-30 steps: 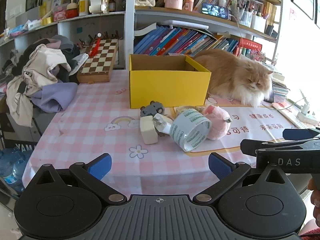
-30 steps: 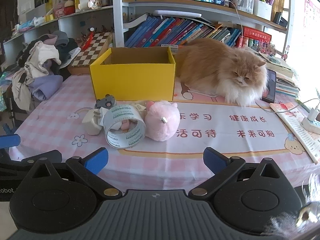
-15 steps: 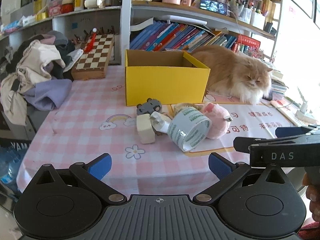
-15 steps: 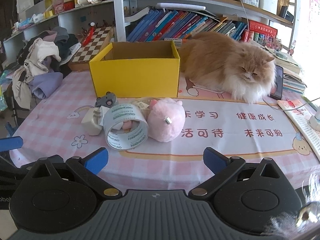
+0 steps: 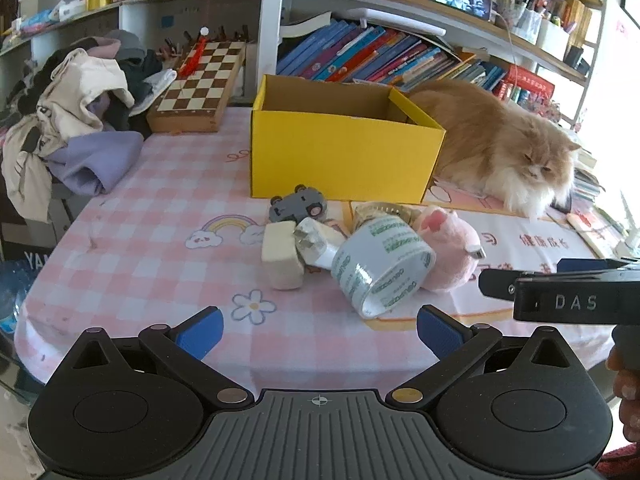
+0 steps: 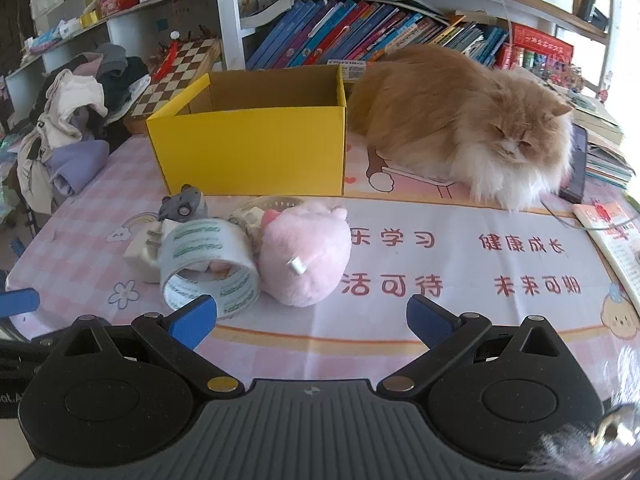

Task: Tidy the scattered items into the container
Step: 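Grasp the pink plush with the right gripper while the left gripper grasps the tape roll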

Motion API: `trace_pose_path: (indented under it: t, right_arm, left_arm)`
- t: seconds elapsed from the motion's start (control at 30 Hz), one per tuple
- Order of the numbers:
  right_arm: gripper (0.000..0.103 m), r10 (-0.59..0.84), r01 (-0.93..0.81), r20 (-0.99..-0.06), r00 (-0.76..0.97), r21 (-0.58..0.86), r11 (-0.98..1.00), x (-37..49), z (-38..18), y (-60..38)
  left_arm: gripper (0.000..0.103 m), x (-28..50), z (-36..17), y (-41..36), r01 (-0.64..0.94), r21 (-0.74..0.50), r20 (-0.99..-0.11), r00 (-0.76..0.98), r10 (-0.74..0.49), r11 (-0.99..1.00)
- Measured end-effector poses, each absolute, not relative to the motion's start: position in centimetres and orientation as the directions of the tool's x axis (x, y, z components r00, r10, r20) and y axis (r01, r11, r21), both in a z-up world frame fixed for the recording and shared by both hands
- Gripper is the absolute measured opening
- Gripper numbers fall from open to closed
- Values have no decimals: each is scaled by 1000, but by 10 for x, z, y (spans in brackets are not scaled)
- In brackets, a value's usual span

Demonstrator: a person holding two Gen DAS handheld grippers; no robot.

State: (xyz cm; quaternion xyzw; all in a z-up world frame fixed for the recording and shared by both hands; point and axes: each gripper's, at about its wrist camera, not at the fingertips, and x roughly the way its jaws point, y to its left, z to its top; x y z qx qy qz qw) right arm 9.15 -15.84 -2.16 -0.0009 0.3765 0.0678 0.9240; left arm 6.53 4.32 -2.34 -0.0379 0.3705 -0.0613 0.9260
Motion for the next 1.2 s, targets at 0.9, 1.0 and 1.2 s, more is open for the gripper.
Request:
trace_pose_path:
  t: [0.9, 1.0, 1.2]
  right_arm:
    - [101, 323, -237, -772, 547, 227, 944, 197, -67, -187]
    - [101, 343, -239, -777, 528, 251, 938, 204, -71, -187]
    - [93, 372, -246, -789, 489, 285, 927, 213, -78, -186]
  left_arm:
    - [59, 123, -58, -13, 62, 51, -760, 650, -1, 997]
    - [58, 127, -61, -14, 50, 51, -769, 639, 7, 997]
    - [46, 132, -67, -16, 33, 51, -785, 619, 19, 998]
